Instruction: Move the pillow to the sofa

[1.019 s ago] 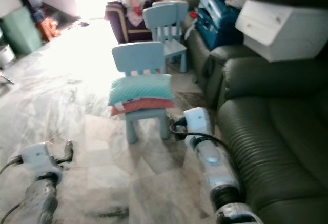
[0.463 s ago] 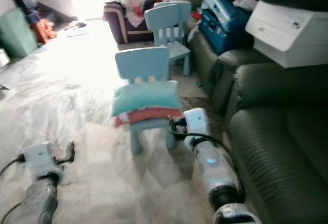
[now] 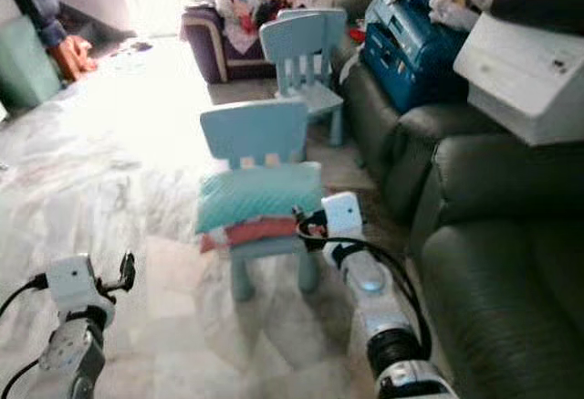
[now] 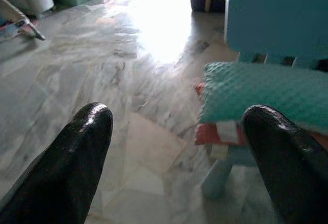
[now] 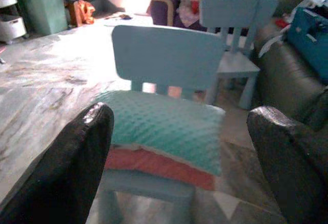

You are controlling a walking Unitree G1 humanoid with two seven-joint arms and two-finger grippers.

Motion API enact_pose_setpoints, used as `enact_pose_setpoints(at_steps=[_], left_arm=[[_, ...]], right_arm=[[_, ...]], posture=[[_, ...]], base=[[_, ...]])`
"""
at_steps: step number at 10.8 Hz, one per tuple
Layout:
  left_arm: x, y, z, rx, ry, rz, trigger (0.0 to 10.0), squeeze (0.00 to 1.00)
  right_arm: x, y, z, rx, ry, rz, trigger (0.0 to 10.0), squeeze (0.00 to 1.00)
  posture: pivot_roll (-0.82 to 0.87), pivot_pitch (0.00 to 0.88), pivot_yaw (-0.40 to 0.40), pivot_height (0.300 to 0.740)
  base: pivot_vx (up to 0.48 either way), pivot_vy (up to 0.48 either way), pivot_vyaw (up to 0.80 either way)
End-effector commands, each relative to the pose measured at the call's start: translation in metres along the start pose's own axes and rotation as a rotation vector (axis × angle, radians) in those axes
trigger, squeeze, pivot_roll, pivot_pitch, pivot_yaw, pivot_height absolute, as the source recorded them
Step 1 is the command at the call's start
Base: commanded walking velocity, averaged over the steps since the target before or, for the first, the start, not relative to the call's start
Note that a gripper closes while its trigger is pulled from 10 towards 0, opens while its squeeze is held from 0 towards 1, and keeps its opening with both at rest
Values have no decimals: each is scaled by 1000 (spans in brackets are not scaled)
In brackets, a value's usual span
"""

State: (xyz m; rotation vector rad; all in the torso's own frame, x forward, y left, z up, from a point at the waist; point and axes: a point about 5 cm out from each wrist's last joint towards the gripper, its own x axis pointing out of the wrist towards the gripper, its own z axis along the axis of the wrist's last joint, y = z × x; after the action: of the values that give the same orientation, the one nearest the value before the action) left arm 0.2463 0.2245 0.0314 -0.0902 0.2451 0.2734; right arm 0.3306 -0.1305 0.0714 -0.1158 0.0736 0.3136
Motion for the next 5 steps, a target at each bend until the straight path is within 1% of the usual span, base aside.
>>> enact_pose_setpoints(at_steps=[1,2,3,5], left_arm=[[0,-4,1,-4,-3,-10,10000,0],[0,-5,1,-3,-2,-11,10000,0],[0,-5,0,5,-4,-16,10000,0],[0,-7,0,6,-5,-19,10000,0]], right_arm=[[0,-7,2,-5,-3,-16,10000,0],[0,-4,5,-51,-26,15,10000,0],[-1,3,8,-113,-59,64,10000,0],[-2,4,7,-110,-57,65,10000,0]], posture=[[-139,0,38,740],[-140,0,35,740],[-142,0,36,740],[-138,0,35,740]], base=[[480,0,0],[480,0,0],[480,0,0],[476,0,0]])
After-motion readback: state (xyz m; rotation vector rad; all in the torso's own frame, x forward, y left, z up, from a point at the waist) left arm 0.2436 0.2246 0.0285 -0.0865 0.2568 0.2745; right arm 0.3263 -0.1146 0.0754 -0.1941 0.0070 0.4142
